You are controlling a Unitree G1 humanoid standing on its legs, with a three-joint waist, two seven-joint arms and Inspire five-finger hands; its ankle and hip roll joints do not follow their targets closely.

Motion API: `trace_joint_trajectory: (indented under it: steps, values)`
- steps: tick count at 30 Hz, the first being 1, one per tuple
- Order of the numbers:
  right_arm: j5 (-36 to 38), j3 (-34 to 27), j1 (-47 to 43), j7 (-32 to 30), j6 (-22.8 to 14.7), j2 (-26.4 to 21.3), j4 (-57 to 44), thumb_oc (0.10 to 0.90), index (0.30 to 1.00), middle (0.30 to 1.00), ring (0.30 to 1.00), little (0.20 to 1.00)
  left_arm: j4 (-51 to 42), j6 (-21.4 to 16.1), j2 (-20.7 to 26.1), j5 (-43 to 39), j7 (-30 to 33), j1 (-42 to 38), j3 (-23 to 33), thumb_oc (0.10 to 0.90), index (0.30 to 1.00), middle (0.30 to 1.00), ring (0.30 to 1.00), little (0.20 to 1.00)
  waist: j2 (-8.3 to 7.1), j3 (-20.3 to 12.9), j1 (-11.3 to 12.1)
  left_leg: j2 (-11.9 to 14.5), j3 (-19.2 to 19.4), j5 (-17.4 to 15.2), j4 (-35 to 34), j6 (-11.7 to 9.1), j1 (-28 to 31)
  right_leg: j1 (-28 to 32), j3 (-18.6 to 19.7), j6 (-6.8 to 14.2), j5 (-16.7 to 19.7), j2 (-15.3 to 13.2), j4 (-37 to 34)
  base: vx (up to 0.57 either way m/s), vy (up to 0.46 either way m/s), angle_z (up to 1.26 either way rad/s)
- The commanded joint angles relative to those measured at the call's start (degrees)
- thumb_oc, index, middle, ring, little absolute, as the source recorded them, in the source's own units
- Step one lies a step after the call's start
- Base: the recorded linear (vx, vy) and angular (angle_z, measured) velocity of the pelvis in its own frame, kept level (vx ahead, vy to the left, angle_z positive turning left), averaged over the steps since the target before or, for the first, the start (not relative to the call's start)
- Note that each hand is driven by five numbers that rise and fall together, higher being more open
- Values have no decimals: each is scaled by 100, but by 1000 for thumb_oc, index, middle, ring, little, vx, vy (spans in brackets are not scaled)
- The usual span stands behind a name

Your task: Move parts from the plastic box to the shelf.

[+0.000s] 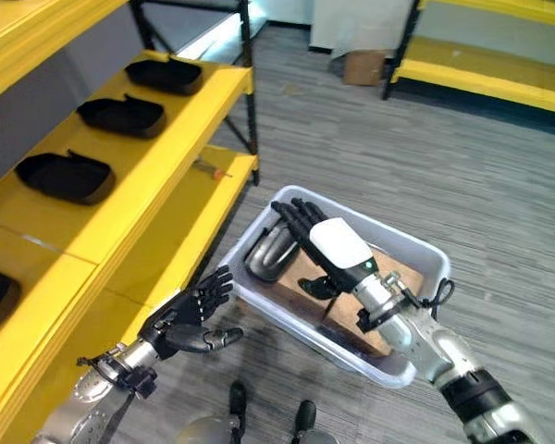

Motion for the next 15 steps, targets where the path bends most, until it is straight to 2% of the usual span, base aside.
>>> trace_joint_trajectory:
  steps: [1,7,15]
  values:
    - [-19,486,-1597,-688,303,48,662,900,1000,1000,1000,1000,-518,-575,108,-346,-262,-775,16,900,1000,1000,1000,1000,-95,363,75,84,4,-303,411,-146,-557,-90,55,43,-412,39,328,-192,3,10]
    - [-235,909,-2241,-1184,521,145,1753,900,1000,1000,1000,1000,-465,-510,133,-414,-302,-1150,-148,900,1000,1000,1000,1000,-29,618,257,-13,-47,-343,519,-92,-780,-277,9,46,-447,8,451,-44,-10,19]
    - [-369,1196,-2763,-1368,1190,-39,2772,900,1000,1000,1000,1000,-563,-271,262,-332,-536,-1233,-216,900,1000,1000,1000,1000,37,906,460,-93,-101,-381,563,-28,-939,-555,-62,44,-571,15,794,13,-45,8]
